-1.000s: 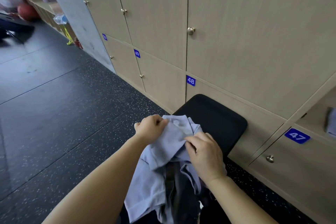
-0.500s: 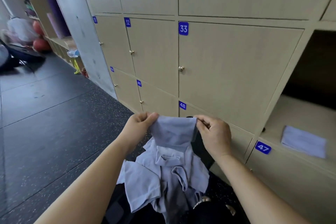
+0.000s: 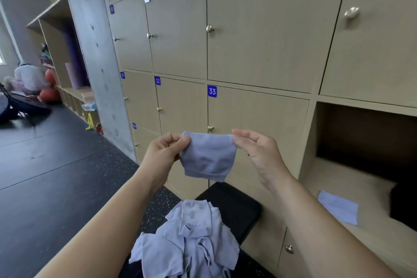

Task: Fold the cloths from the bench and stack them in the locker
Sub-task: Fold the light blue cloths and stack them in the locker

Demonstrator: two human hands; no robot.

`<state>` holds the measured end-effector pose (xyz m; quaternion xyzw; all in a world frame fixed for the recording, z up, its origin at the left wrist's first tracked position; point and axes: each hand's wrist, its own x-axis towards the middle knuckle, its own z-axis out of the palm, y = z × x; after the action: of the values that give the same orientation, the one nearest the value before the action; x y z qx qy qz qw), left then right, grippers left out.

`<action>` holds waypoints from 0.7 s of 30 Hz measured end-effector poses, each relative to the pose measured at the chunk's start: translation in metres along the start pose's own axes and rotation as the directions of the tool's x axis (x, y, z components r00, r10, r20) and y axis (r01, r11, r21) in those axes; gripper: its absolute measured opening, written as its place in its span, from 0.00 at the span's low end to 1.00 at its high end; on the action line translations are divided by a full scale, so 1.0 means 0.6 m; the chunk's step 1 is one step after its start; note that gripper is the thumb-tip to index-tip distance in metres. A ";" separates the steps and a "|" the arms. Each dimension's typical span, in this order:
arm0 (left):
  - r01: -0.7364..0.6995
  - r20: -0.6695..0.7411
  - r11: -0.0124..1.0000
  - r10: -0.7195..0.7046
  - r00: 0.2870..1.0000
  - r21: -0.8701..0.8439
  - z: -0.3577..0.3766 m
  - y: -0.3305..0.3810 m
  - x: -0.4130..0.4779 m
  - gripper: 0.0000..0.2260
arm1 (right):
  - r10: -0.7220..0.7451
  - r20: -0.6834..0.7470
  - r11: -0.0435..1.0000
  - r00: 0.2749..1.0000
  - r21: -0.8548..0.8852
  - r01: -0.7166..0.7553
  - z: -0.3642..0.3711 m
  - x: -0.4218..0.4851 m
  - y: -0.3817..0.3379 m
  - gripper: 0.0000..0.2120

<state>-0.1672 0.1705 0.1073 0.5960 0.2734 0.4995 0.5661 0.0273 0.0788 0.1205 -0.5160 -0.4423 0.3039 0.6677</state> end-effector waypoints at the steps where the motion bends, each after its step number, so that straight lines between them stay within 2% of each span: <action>1: -0.011 0.009 1.000 0.011 1.000 0.004 0.002 0.009 0.000 0.06 | -0.029 -0.006 0.999 1.000 -0.038 0.028 -0.001 0.001 -0.010 0.08; 5: -0.060 -0.018 0.995 0.062 0.998 0.073 0.010 0.032 -0.001 0.05 | -0.109 -0.042 0.985 0.993 -0.138 0.102 -0.009 0.009 -0.044 0.10; 8: -0.089 -0.043 0.995 0.090 0.995 0.044 0.026 0.046 -0.003 0.05 | -0.145 -0.068 0.979 0.987 -0.153 0.134 -0.014 0.012 -0.062 0.11; 13: -0.079 -0.002 0.996 0.079 0.997 -0.035 0.046 0.064 -0.006 0.06 | -0.188 -0.077 0.976 0.979 -0.129 0.177 -0.016 0.008 -0.074 0.10; 21: -0.064 -0.090 0.997 0.060 0.994 -0.038 0.068 0.080 -0.004 0.05 | -0.201 -0.095 0.966 0.975 -0.183 0.182 -0.027 0.006 -0.076 0.08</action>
<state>-0.1428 0.1419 0.1577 0.5696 0.2694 0.5484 0.5497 0.0414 0.0621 0.1639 -0.5433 -0.4764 0.1685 0.6705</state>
